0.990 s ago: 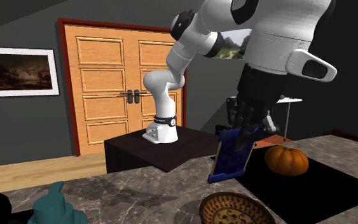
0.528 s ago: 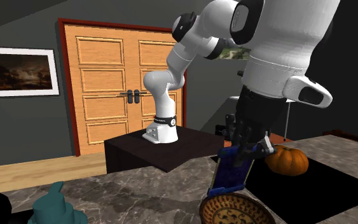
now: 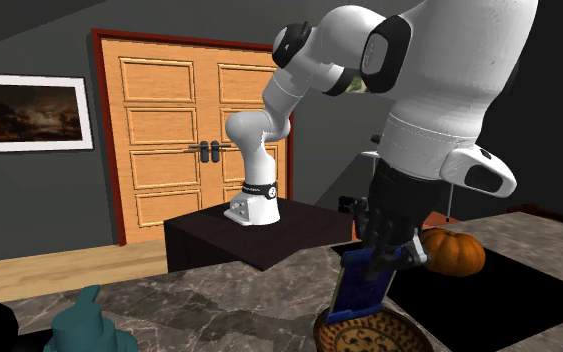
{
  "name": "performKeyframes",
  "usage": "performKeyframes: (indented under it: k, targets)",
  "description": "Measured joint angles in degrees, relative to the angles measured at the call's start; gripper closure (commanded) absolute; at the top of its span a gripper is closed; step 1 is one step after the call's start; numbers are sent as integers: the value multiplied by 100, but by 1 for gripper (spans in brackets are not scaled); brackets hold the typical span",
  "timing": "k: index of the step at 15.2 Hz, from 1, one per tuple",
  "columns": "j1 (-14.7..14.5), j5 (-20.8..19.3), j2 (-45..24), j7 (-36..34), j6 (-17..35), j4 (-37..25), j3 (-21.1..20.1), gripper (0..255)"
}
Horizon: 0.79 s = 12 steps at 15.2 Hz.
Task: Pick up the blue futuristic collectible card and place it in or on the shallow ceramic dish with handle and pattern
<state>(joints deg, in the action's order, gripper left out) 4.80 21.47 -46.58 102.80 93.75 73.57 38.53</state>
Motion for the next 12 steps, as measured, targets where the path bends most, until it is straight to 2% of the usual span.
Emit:
performKeyframes:
  k: [3, 4, 10, 12]
  targets:
    - [-1, 1, 0, -1, 3, 2, 0, 255]
    - [-1, 1, 0, -1, 3, 2, 0, 0]
    - [-1, 1, 0, -1, 3, 2, 0, 0]
    - [77, -10, -26, -31, -229, -285, -1, 0]
